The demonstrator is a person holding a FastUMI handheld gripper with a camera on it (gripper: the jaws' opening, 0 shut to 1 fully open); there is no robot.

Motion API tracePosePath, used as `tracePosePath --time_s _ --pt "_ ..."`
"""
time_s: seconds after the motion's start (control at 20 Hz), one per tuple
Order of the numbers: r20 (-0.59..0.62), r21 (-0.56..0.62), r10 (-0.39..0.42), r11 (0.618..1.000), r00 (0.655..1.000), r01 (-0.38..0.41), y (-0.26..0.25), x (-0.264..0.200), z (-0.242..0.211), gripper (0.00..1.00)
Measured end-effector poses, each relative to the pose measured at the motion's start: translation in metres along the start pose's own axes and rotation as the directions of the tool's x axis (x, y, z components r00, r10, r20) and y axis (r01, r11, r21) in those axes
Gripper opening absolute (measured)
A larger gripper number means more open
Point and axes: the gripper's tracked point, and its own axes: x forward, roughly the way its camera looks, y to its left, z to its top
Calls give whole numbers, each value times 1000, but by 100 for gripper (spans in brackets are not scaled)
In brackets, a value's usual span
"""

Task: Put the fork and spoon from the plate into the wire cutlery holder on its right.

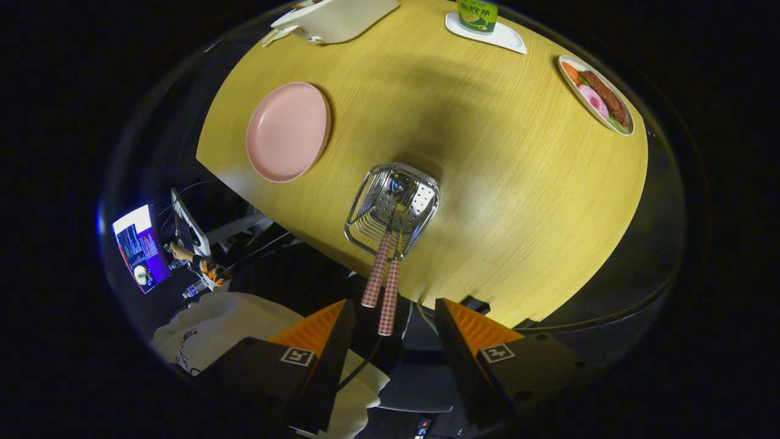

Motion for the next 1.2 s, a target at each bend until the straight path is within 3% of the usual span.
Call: tracePosePath --time_s 0.25,0.4,0.5,0.7,0.75,0.8,0.95,1.2 --pt "204 33 104 993 974 -113 15 -16 16 83" --pt "345 107 170 970 923 -219 9 -23 26 82" --pt "464 175 181 941 867 -290 2 -49 43 83" --pt "735 176 76 939 674 -297 -22 -116 69 84" --pt "780 180 34 944 624 -275 -26 -129 68 88" --pt "816 191 -14 950 577 -247 -32 -138 65 98" --pt "891 215 -103 953 443 -211 -33 -170 52 99" --pt "947 265 -246 961 208 -73 -23 -228 21 99"
